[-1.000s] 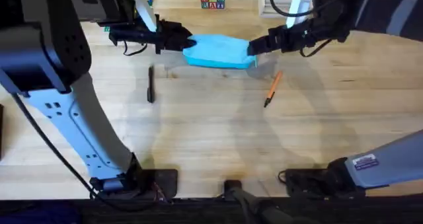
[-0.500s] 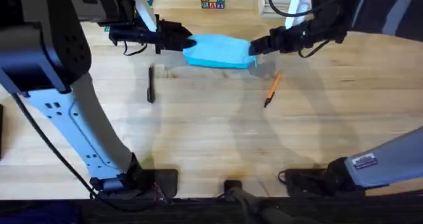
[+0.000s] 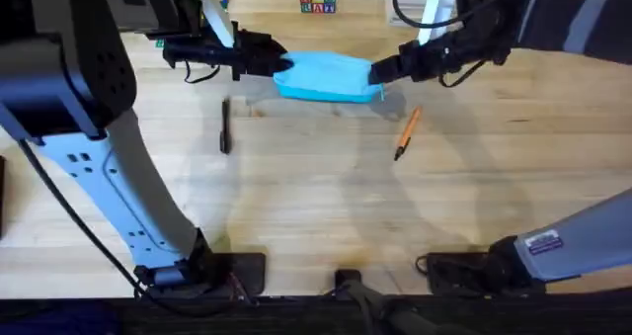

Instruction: Unzip the bag, pick up the pens from the table one at a time and place them inside, then zip the bag closed.

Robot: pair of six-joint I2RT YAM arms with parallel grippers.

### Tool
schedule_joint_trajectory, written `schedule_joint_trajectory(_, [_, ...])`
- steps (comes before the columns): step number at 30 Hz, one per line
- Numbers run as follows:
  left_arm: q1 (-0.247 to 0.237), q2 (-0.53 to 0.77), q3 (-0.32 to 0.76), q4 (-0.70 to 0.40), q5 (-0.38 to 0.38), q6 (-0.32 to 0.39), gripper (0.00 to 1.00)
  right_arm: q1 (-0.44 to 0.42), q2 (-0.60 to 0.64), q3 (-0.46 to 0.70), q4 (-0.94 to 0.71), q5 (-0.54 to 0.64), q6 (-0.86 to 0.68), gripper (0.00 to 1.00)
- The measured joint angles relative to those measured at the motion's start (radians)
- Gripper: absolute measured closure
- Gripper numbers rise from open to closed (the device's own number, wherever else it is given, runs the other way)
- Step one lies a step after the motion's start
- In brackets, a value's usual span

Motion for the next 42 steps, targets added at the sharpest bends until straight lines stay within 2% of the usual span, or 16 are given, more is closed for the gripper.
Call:
schedule_joint_trajectory(13, [0.000, 0.000, 0.000, 0.000, 0.000, 0.000, 0.958, 0.000, 0.000, 0.000, 0.012, 0.000, 0.000, 0.687])
schedule_joint_trajectory(33, [0.000, 0.000, 0.000, 0.000, 0.000, 0.000, 0.958, -0.002, 0.000, 0.000, 0.009, 0.002, 0.000, 0.849])
schedule_joint_trajectory(35, [0.000, 0.000, 0.000, 0.000, 0.000, 0.000, 0.959, -0.002, 0.000, 0.000, 0.009, 0.001, 0.001, 0.952])
schedule_joint_trajectory(42, [0.000, 0.000, 0.000, 0.000, 0.000, 0.000, 0.959, -0.002, -0.001, 0.004, -0.010, 0.001, 0.000, 0.971])
